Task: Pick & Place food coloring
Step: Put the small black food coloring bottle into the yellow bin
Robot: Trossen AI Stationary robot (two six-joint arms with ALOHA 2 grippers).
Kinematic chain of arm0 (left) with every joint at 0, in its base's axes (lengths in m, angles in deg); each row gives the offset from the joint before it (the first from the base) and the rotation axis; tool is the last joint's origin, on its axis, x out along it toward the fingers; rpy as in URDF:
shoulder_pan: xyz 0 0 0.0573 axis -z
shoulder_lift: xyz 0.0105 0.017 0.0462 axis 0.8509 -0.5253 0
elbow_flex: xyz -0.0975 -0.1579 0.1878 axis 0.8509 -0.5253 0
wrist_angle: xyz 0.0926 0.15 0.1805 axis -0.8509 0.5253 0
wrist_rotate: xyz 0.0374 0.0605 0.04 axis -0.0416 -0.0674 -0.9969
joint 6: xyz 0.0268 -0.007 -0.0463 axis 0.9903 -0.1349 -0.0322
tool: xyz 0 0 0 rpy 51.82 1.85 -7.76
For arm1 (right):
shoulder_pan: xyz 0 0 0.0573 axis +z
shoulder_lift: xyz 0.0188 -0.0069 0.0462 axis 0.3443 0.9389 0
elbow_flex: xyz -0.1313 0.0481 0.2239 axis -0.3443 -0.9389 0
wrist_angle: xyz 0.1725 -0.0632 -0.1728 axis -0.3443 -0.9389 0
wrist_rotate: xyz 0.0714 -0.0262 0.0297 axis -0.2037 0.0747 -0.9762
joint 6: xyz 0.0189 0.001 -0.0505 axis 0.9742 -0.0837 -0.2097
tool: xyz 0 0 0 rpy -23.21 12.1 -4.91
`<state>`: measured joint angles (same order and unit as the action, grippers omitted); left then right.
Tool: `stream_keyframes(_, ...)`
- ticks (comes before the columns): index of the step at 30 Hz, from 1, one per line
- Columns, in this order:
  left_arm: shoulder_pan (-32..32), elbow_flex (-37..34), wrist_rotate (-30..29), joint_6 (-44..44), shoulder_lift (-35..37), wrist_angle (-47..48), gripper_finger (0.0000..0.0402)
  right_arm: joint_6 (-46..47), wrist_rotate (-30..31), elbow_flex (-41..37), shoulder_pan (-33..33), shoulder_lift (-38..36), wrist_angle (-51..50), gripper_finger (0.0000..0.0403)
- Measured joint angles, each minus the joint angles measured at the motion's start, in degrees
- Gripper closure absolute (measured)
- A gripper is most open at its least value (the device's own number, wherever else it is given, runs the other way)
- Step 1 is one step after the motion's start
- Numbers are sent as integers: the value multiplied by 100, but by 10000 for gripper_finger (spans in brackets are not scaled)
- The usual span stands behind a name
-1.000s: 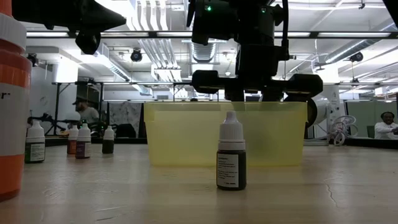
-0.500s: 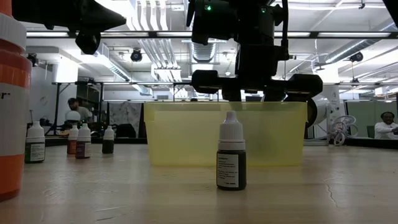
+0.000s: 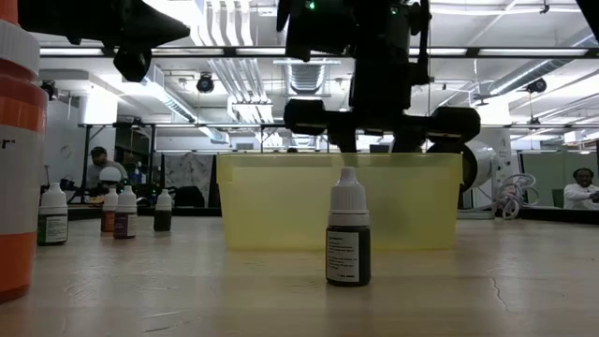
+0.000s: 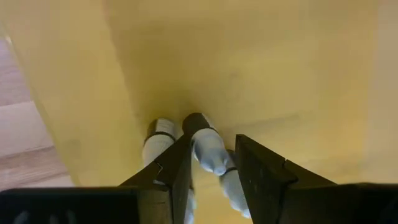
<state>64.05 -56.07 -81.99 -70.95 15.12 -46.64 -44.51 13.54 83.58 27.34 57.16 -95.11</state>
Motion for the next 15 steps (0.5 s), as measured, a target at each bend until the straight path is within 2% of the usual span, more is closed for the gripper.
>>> stream_keyframes(15, -2, -2, 2, 0, 0, -1, 402, 299, 0, 90, -9, -5, -23, 290)
